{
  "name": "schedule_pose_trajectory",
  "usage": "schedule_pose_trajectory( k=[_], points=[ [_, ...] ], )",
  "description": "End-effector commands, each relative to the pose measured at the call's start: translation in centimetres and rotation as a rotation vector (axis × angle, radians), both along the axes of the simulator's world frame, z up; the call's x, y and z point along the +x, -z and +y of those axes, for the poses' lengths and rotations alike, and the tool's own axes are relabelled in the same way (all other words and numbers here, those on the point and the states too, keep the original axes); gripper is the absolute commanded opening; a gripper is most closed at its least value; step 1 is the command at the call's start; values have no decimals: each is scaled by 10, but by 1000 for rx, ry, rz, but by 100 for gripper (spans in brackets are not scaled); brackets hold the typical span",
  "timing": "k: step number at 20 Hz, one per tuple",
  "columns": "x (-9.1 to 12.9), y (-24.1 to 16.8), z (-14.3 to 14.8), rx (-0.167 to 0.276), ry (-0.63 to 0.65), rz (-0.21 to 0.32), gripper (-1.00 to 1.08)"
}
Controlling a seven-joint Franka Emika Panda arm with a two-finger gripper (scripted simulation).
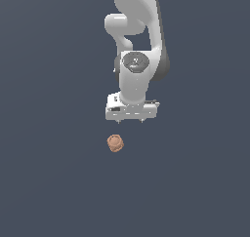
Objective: Pick up the object and move it to a goal position.
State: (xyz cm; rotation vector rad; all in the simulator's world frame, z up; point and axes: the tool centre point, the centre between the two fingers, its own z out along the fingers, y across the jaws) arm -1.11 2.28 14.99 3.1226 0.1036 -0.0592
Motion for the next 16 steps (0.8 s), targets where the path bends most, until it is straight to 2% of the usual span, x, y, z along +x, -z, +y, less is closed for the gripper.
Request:
schedule_pose_trajectory(
  k=[1, 10, 16],
  points=[
    [0, 0, 0, 0, 0, 0, 100],
    [3, -18, 31, 18, -48, -15, 100],
    [3, -17, 30, 17, -50, -15, 100]
  ],
)
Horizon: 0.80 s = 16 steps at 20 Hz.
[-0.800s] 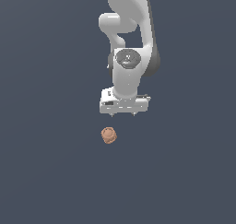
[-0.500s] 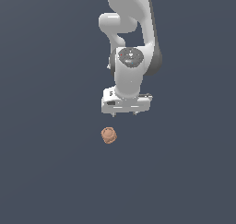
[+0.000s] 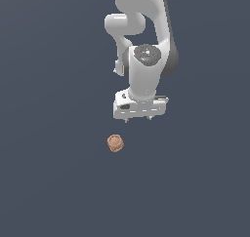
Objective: Pick up the object and move it to a goal position.
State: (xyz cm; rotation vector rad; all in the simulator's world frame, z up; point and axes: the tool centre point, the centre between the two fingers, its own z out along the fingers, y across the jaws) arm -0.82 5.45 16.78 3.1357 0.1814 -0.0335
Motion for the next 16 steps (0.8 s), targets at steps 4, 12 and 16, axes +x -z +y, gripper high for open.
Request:
schedule_pose_trajectory(
  k=[4, 12, 16],
  points=[
    [4, 5, -6, 0, -23, -1, 100],
    [16, 21, -27, 2, -113, -5, 100],
    [25, 34, -44, 3, -181, -9, 100]
  ],
)
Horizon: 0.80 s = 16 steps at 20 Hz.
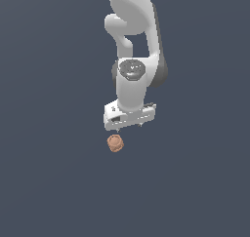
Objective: Pick up the object and move it to a goal position.
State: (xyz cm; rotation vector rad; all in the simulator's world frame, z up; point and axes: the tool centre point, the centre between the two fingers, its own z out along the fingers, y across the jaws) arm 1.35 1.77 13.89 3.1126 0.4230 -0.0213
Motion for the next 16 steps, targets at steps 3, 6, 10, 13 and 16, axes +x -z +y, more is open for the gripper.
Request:
schedule_pose_trajectory(
  k=[3, 6, 10, 13, 16],
  points=[
    [10, 16, -21, 1, -83, -4, 100],
    [15, 26, -33, 2, -132, -7, 100],
    [20, 37, -47, 3, -184, -10, 100],
    [22, 43, -54, 3, -212, -11, 100],
    [24, 47, -59, 4, -232, -12, 100]
  ],
)
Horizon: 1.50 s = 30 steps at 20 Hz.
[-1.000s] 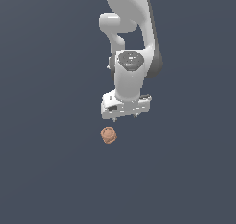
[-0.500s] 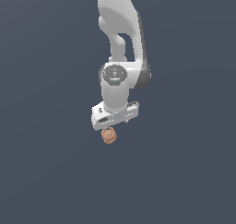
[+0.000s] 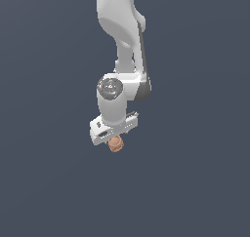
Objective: Pick up the object and move it to a goal position.
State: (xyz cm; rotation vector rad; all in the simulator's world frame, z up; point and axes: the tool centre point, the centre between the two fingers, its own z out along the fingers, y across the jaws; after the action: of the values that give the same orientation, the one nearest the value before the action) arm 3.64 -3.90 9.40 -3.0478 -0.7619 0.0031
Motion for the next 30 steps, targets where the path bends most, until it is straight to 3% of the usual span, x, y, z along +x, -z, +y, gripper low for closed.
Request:
schedule_pose_trajectory(
  k=[1, 9, 23, 24, 30],
  points=[
    [1, 3, -3, 0, -16, -1, 100],
    [2, 8, -5, 0, -20, -1, 100],
    [2, 55, -5, 0, -25, -2, 100],
    [2, 55, -5, 0, -25, -2, -100],
    [2, 55, -5, 0, -25, -2, -100]
  ],
)
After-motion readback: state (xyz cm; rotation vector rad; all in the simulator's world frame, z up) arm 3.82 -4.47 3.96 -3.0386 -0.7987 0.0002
